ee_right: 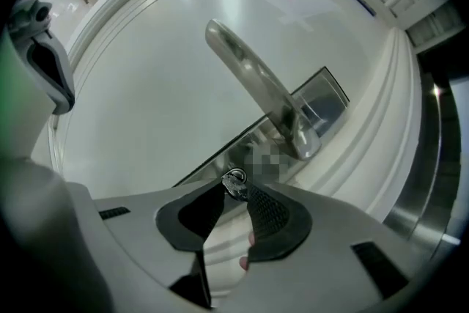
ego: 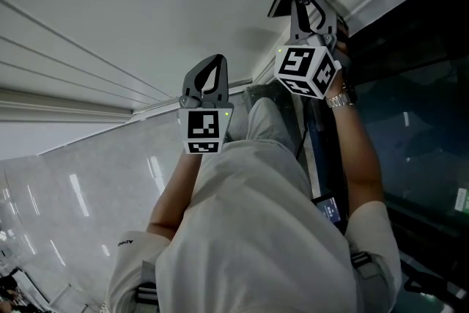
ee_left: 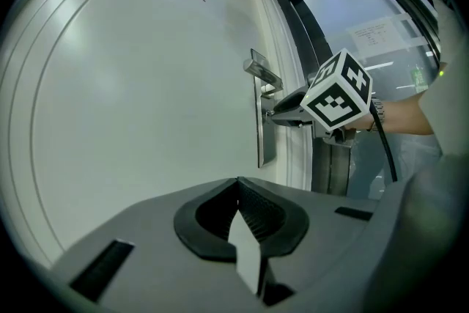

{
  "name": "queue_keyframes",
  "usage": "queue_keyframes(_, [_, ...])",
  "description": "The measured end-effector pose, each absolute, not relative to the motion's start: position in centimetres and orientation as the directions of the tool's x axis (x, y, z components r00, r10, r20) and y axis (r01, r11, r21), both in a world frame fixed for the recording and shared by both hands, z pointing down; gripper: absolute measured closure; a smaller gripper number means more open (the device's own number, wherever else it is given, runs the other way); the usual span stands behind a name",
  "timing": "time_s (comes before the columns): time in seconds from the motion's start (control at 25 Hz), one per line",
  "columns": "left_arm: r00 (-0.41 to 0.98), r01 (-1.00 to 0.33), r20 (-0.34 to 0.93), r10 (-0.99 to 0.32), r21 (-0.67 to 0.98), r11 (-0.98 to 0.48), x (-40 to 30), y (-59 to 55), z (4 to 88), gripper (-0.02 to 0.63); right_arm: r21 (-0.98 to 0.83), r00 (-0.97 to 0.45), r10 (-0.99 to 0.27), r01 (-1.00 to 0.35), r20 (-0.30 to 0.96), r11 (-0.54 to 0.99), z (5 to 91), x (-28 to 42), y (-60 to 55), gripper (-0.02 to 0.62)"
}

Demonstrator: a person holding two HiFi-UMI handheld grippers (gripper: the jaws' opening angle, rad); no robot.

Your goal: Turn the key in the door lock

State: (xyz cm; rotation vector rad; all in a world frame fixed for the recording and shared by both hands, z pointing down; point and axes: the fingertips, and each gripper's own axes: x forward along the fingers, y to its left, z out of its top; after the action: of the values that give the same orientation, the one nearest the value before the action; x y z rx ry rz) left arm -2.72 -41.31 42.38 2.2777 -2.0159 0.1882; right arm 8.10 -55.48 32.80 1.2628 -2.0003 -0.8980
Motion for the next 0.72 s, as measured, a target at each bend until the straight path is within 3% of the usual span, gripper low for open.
queue_keyframes(0.4, [0.126,-0.992,0.155,-0.98,-0.01,-0.129,-2.44,-41.68,42.32,0.598,0.551,-0.435,-0.881,-0.697,0.184,0.459,32.49,8.21,-55.6,0.502])
queue_keyframes(0.72, [0.128,-0.991,0.154,-0.98,-0.001,-0.13,-2.18,-41.76,42.37,0.598,0.358,-0.481,-0.849,-0.769,0.22,0.529,32.54,8.34,-55.75,0.499])
